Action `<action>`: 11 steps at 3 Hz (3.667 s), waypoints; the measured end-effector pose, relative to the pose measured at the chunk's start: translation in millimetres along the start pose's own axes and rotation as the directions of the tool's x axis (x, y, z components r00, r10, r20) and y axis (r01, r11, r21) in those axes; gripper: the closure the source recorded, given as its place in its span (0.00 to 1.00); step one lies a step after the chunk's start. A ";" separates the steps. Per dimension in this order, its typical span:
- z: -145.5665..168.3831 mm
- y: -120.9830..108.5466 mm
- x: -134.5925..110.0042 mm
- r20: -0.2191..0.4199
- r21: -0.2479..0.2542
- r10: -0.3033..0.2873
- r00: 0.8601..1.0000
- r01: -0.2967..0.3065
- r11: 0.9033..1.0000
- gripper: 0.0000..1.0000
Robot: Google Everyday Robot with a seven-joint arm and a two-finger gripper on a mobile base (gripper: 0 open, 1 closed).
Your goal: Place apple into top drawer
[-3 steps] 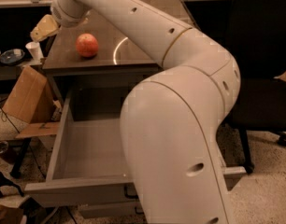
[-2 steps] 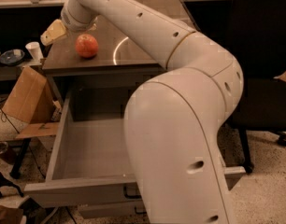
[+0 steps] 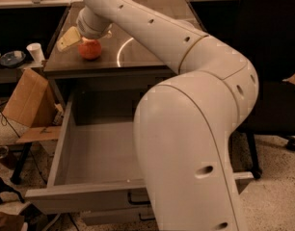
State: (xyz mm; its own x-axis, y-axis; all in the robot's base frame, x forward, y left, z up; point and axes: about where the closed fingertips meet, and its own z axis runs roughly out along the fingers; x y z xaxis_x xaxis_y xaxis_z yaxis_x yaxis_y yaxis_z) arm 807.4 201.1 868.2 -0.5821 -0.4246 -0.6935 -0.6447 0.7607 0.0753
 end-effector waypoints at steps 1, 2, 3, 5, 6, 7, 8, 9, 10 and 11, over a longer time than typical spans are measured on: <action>4.5 -5.7 9.1 -0.006 0.006 0.004 1.000 -0.004 1.000 0.19; -6.4 -9.8 11.5 0.014 0.020 -0.012 1.000 0.011 1.000 0.50; -23.6 -12.0 13.3 0.037 0.031 -0.027 0.999 0.026 0.999 0.73; -120.4 -6.9 71.9 0.152 -0.047 -0.102 0.983 0.110 0.993 1.00; -137.4 6.4 133.5 0.121 -0.174 -0.102 0.987 0.122 0.977 1.00; -140.9 4.7 198.6 0.056 -0.282 -0.131 0.990 0.142 0.949 1.00; -114.1 23.6 250.7 0.004 -0.429 -0.206 0.978 0.188 0.884 1.00; -75.8 46.9 294.3 -0.044 -0.583 -0.278 0.960 0.201 0.787 1.00; -48.5 62.0 327.4 -0.098 -0.686 -0.317 0.943 0.167 0.708 1.00; -38.9 65.4 343.8 -0.120 -0.734 -0.332 0.936 0.142 0.665 0.81</action>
Offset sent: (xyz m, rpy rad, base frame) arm -0.0043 -0.0219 0.0005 -0.0102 -0.0413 -0.0129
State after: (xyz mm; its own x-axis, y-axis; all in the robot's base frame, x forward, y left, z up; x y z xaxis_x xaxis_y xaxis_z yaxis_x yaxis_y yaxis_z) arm 545.9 85.7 662.6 -0.3899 -0.7085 -0.5882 -0.8747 0.0852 0.4771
